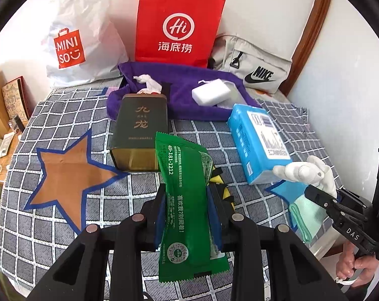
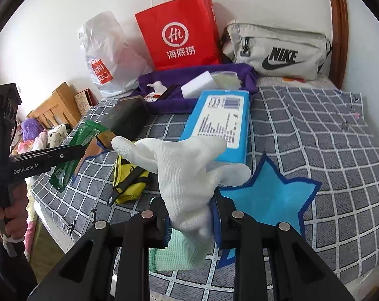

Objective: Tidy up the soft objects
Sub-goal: 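Carry the green packet with the left tool while the right tool carries the gloves to the towel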

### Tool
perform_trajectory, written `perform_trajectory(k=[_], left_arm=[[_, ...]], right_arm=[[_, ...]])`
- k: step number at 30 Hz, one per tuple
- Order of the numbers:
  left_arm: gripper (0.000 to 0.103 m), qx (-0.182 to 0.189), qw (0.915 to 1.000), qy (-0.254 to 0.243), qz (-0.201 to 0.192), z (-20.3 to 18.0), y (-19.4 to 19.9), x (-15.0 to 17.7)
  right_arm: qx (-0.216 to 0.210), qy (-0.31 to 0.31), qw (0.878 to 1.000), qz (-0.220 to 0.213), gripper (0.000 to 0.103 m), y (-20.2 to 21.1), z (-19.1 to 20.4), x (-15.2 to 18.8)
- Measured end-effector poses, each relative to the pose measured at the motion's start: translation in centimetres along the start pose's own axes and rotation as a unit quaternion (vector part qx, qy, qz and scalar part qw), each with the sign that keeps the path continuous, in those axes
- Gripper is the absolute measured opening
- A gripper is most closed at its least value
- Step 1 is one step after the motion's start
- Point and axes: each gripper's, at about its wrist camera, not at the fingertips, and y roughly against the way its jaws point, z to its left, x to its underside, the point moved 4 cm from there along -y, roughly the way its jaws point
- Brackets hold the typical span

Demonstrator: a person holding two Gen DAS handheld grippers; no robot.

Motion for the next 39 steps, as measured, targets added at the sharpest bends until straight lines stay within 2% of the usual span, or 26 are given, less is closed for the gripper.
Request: perform_trajectory(k=[6, 16, 23, 39], left_arm=[[0.029, 0.016, 0.9998, -0.013, -0.005, 0.5, -0.3, -1.0], [0.029, 0.020, 0.9991, -0.034, -0.013, 1.3, 0.0, -3.7], [0.029, 0.014, 0.9989, -0.039, -0.022, 1.3, -0.2, -5.3], [0.029, -0.018, 0.9995, -0.006, -0.024, 2.8, -2.6, -10.1]], right_arm=[[0.006, -0.008, 1.000, -0.008, 0.025, 0.2, 1.5, -0.7], [0.025, -0.024, 0.999, -0.016, 0.025, -0.4, 2.9, -3.2], [0.021, -0.018, 0.999, -0.029, 0.025, -0.7, 3.6, -5.6], [-0.004, 0.008, 1.000, -0.023, 0.026, -4.3, 3.2, -11.4]])
